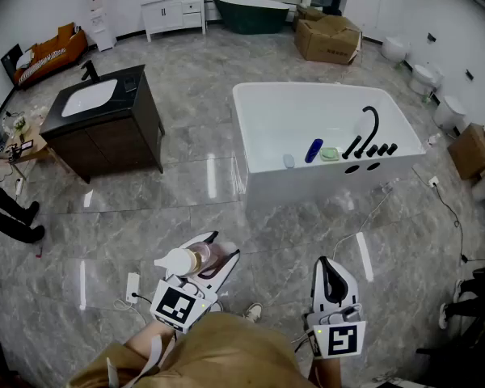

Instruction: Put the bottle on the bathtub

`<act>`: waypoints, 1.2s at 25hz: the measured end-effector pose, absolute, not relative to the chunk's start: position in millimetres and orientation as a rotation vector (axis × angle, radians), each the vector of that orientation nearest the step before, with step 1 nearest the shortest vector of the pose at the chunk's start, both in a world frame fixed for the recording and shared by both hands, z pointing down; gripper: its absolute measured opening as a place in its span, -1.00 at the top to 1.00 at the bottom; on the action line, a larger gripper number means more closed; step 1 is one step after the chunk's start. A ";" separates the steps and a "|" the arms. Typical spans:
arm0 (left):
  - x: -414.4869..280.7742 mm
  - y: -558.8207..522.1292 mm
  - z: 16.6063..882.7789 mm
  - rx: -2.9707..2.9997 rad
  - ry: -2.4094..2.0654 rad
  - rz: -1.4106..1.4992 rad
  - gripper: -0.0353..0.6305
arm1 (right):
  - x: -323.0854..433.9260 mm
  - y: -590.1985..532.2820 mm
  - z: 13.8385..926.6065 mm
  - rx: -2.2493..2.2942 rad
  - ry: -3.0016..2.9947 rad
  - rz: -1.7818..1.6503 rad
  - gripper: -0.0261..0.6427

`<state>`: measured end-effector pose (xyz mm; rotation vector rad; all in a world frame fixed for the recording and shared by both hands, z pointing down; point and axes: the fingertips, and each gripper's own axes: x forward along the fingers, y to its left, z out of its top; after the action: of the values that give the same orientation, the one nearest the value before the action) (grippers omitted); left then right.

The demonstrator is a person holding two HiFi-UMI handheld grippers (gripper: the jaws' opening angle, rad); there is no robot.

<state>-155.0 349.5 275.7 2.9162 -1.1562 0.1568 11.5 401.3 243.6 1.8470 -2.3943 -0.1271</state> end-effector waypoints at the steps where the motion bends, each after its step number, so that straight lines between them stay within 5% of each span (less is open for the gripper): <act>1: -151.0 349.2 274.9 2.916 -1.159 0.155 0.23 | 17.6 400.8 243.2 1.851 -2.386 -0.129 0.91; 30: -105.1 317.8 319.3 2.778 -1.346 0.237 0.23 | 89.3 340.4 264.1 1.749 -2.490 -0.091 0.90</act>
<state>-105.1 317.8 319.3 2.7782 -1.3463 0.2371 89.3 340.4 264.1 1.7489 -2.4901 -0.0910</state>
